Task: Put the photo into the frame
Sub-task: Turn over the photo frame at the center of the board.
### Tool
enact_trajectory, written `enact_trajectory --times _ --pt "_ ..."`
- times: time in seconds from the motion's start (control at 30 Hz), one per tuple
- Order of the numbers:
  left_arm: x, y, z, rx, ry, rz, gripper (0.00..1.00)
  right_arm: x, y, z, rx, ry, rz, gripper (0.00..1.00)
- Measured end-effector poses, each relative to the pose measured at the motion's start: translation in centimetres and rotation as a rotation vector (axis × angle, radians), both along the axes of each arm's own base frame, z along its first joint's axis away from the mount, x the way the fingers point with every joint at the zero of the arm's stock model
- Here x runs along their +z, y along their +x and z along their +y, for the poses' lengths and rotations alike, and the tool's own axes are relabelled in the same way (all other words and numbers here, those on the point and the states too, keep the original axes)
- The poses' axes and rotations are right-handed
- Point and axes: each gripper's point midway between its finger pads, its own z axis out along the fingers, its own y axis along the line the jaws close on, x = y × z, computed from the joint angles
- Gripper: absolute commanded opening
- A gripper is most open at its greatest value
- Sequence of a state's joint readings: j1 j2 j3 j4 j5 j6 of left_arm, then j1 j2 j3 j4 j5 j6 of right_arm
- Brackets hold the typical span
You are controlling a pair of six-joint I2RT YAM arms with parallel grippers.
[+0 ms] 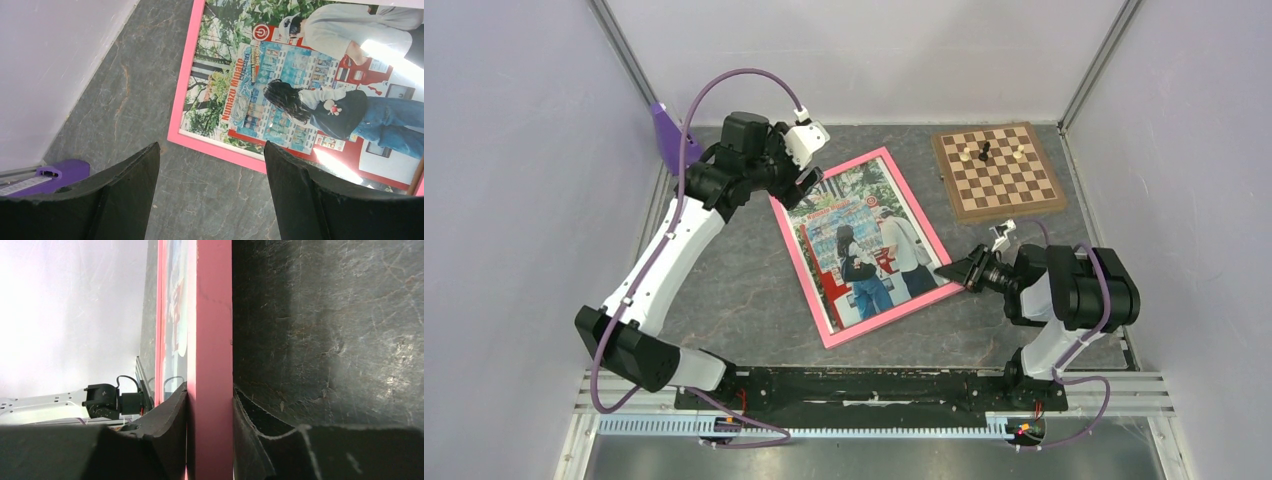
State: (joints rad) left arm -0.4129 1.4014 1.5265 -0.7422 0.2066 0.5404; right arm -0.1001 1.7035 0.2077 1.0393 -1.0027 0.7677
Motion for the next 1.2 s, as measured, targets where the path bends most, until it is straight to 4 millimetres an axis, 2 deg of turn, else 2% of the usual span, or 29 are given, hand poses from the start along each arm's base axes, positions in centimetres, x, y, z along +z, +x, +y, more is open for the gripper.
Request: enact_trajectory --times 0.17,0.33,0.8,1.2 --pt "-0.9 0.3 0.3 0.017 0.015 0.004 0.82 -0.4 0.1 -0.1 0.006 -0.028 -0.023 0.44" --pt "-1.8 0.2 0.4 0.020 0.025 0.018 0.82 -2.0 0.2 -0.5 0.035 -0.106 -0.013 0.50" --pt "-1.8 0.4 0.3 0.020 0.022 0.010 0.82 -1.2 1.0 -1.5 0.132 -0.225 -0.137 0.75" --pt "-1.8 0.3 0.2 0.017 0.022 0.011 0.82 -1.1 1.2 -3.2 0.130 -0.350 -0.199 0.80"
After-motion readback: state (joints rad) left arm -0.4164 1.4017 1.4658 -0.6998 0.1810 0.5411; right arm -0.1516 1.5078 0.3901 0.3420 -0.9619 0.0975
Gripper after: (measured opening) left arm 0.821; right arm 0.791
